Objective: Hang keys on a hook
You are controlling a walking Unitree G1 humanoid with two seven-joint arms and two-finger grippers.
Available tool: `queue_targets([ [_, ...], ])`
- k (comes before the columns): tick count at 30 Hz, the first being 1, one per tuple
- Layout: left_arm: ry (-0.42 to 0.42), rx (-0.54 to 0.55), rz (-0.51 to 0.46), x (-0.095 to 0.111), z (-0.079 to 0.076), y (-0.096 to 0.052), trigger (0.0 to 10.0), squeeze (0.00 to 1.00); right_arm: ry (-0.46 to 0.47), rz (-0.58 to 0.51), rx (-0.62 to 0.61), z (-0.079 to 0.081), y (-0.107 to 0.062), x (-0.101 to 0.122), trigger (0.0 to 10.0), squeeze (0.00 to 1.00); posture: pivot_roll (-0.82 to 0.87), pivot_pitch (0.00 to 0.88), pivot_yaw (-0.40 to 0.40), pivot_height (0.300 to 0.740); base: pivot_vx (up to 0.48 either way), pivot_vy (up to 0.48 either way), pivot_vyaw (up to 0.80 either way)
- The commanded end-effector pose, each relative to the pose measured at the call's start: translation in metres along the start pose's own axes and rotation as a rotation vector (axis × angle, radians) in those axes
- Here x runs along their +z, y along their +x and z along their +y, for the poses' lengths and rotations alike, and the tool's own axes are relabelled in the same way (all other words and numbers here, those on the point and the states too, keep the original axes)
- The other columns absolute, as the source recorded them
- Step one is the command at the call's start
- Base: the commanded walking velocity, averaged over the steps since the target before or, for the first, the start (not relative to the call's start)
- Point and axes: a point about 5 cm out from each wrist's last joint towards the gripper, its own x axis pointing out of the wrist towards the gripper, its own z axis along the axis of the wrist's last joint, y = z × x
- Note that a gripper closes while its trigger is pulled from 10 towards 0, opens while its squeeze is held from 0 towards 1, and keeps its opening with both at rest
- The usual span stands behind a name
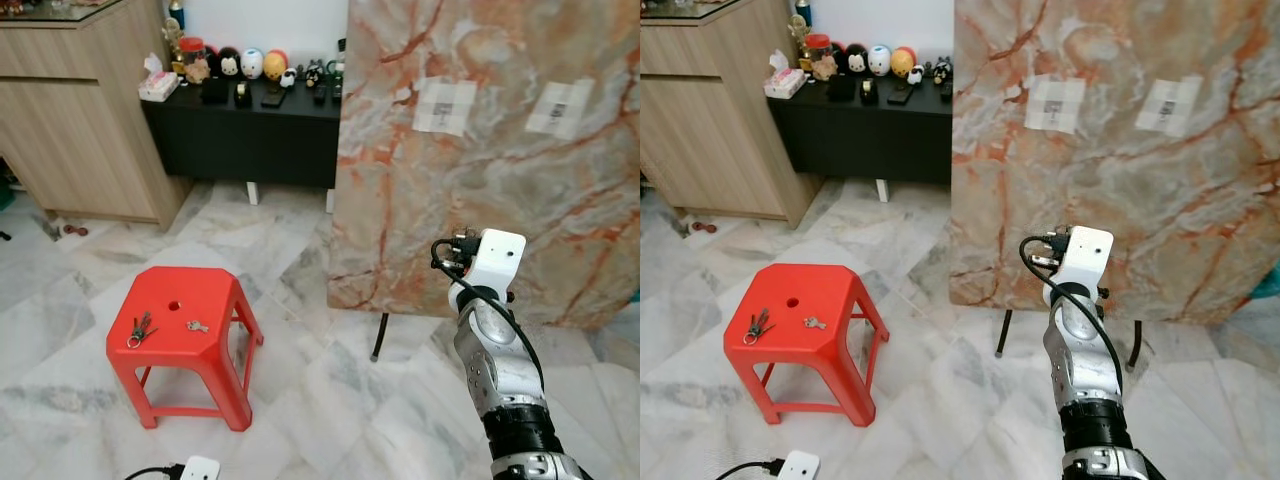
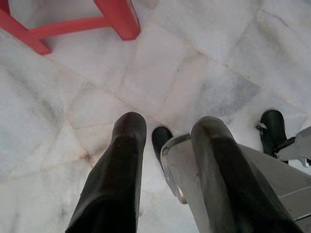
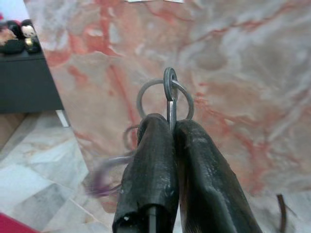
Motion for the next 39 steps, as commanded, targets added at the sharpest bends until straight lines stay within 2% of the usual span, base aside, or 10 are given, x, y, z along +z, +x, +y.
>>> queue_targets([
  [1, -0.005, -0.009, 0.02, -0.003, -0.003, 0.0, 10.0, 0.0, 0.004, -0.024, -0.012, -0.0024, 0.0025, 0.007, 10.0, 0.0, 0.02, 0.0, -0.045, 0.74, 0.292, 0.0, 0.0],
  [22, -0.002, -0.01, 0.001, -0.0001, -0.0024, 0.0003, 10.0, 0.0, 0.018, -0.029, -0.035, -0.0025, 0.0031, 0.0073, 10.0, 0.0, 0.02, 0.0, -0.043, 0.74, 0.296, 0.0, 0.0],
  [39, -0.001, -0.016, -0.001, -0.0004, -0.0022, 0.0, 10.0, 0.0, 0.019, -0.044, -0.059, -0.0065, 0.0032, 0.0092, 10.0, 0.0, 0.02, 0.0, -0.038, 0.74, 0.0, 0.0, 0.0],
])
